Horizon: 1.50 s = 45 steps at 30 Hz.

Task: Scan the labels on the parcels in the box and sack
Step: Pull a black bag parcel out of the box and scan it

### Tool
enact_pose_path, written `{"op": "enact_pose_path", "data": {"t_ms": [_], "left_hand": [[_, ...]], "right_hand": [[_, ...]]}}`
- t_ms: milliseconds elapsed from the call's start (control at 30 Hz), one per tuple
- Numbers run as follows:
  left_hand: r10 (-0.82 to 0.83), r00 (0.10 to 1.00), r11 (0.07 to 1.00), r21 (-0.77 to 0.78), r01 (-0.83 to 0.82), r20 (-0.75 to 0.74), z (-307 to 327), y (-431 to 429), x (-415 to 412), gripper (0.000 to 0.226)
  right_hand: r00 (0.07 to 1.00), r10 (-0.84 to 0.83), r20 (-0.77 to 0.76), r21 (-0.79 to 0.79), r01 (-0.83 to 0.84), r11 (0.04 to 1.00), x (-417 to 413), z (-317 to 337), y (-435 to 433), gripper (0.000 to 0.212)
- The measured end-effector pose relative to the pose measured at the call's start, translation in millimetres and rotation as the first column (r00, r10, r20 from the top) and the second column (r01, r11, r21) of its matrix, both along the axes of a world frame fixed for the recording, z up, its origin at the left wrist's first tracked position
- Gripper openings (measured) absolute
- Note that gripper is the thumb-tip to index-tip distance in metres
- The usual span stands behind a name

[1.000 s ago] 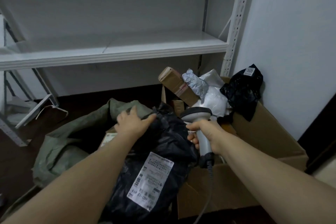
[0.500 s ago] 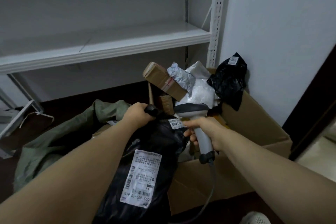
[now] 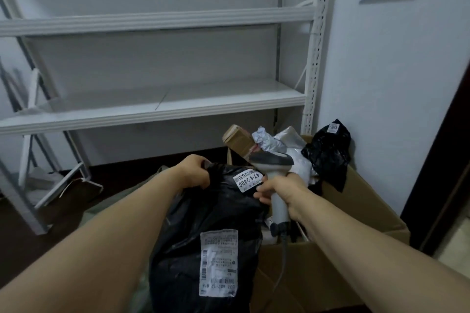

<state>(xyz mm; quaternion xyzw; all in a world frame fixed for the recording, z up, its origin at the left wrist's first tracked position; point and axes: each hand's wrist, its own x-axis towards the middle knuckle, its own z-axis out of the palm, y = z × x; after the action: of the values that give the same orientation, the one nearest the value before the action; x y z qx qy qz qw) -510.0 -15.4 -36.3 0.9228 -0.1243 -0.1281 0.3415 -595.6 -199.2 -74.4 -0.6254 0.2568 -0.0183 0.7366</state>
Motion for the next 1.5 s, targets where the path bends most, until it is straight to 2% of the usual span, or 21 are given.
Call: {"op": "enact_pose_path", "data": {"t_ms": [33, 100, 133, 233, 267, 300, 367, 467, 633, 800, 967, 1167, 1267, 1500], "left_hand": [[-0.051, 0.998, 0.993, 0.108, 0.046, 0.046, 5, 1, -1, 0.053], [-0.088, 0.992, 0.985, 0.159, 0.073, 0.089, 16, -1, -4, 0.076], [-0.114, 0.988, 0.980, 0.176, 0.094, 0.107, 21, -4, -5, 0.075], [-0.209, 0.972, 0.917, 0.365, 0.158, 0.106, 32, -11, -12, 0.046], [-0.229, 0.967, 0.907, 0.385, 0.172, 0.107, 31, -12, -12, 0.037], [-0.246, 0.962, 0.905, 0.383, 0.184, 0.120, 28, -12, -13, 0.031], [-0.253, 0.955, 0.912, 0.369, 0.181, 0.156, 24, -10, -11, 0.034], [-0.184, 0.967, 0.931, 0.348, 0.113, 0.178, 24, 1, -6, 0.037], [0.021, 0.987, 0.986, 0.159, -0.046, 0.157, 25, 21, 5, 0.028], [0.061, 0.983, 0.987, 0.136, -0.085, 0.174, 22, 31, 5, 0.029], [0.064, 0.981, 0.987, 0.134, -0.090, 0.184, 19, 33, 7, 0.037], [0.053, 0.981, 0.988, 0.135, -0.079, 0.186, 17, 30, 7, 0.036], [0.047, 0.982, 0.989, 0.128, -0.071, 0.182, 17, 30, 7, 0.035], [0.040, 0.981, 0.988, 0.142, -0.068, 0.191, 17, 30, 6, 0.035]], "right_hand": [[1.000, 0.019, 0.017, 0.007, -0.019, 1.000, -3, 4, 3, 0.017], [0.997, 0.051, 0.056, 0.020, -0.052, 0.998, -9, 12, 11, 0.019], [0.996, 0.056, 0.073, 0.028, -0.058, 0.998, -10, 14, 14, 0.019], [0.992, 0.070, 0.102, 0.040, -0.074, 0.996, -13, 21, 21, 0.020], [0.991, 0.082, 0.107, 0.033, -0.086, 0.996, -15, 24, 23, 0.019], [0.989, 0.098, 0.113, 0.018, -0.101, 0.995, -16, 26, 25, 0.019], [0.983, 0.139, 0.123, -0.064, -0.132, 0.989, -20, 32, 27, 0.015], [0.968, 0.237, 0.084, -0.277, -0.206, 0.939, -28, 40, 23, 0.015], [0.931, 0.364, -0.001, -0.562, -0.302, 0.770, -38, 42, 21, 0.015], [0.907, 0.421, 0.025, -0.763, -0.255, 0.594, -38, 32, 28, 0.009], [0.886, 0.463, 0.006, -0.835, -0.250, 0.489, -37, 36, 28, 0.018], [0.883, 0.468, -0.030, -0.868, -0.256, 0.426, -31, 35, 22, 0.006], [0.874, 0.483, -0.049, -0.882, -0.264, 0.389, -31, 35, 22, 0.018], [0.874, 0.486, -0.011, -0.857, -0.258, 0.445, -34, 38, 26, 0.015]]}}
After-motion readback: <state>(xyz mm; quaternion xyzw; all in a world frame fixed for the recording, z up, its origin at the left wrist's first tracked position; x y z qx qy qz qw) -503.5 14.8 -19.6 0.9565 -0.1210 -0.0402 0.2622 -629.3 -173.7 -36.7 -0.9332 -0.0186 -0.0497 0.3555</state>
